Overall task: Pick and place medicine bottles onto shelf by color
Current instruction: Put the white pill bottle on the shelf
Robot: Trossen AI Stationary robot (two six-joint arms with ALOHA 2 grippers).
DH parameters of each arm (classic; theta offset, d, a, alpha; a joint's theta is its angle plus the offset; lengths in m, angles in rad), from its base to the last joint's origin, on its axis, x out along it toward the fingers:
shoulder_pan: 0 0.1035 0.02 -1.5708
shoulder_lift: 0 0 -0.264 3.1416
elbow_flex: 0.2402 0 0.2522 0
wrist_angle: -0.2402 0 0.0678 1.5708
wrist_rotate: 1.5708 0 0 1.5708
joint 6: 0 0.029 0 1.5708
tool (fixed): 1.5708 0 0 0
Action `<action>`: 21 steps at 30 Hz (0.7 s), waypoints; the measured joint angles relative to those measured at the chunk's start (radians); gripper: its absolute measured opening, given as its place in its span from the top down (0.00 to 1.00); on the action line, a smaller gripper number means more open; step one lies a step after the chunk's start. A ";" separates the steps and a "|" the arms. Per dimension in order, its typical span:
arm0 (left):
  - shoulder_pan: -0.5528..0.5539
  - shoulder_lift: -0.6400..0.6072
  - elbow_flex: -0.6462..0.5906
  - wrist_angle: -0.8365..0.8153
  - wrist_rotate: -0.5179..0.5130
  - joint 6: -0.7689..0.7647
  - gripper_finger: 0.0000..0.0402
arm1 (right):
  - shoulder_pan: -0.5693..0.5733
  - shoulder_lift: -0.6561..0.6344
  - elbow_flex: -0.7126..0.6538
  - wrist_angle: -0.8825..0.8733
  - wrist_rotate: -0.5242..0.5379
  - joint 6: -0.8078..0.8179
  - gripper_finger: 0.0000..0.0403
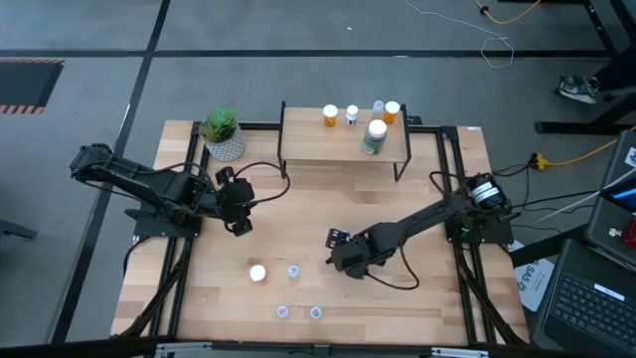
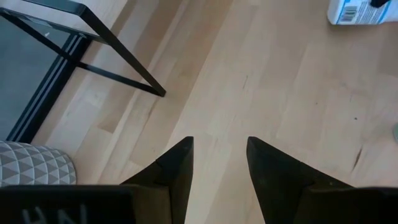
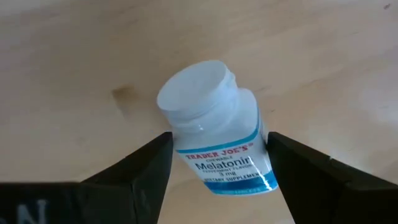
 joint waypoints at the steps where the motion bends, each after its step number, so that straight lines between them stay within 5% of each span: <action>1: 0.000 0.000 0.000 0.000 0.000 0.000 0.64 | -0.002 0.001 0.000 0.009 -0.008 0.008 0.35; 8: 0.000 0.000 0.000 0.000 -0.001 0.000 0.64 | -0.003 0.019 0.003 0.014 -0.060 0.285 0.35; 21: 0.000 0.000 0.000 0.001 -0.002 0.000 0.64 | -0.068 0.020 0.002 0.014 -0.174 1.371 0.35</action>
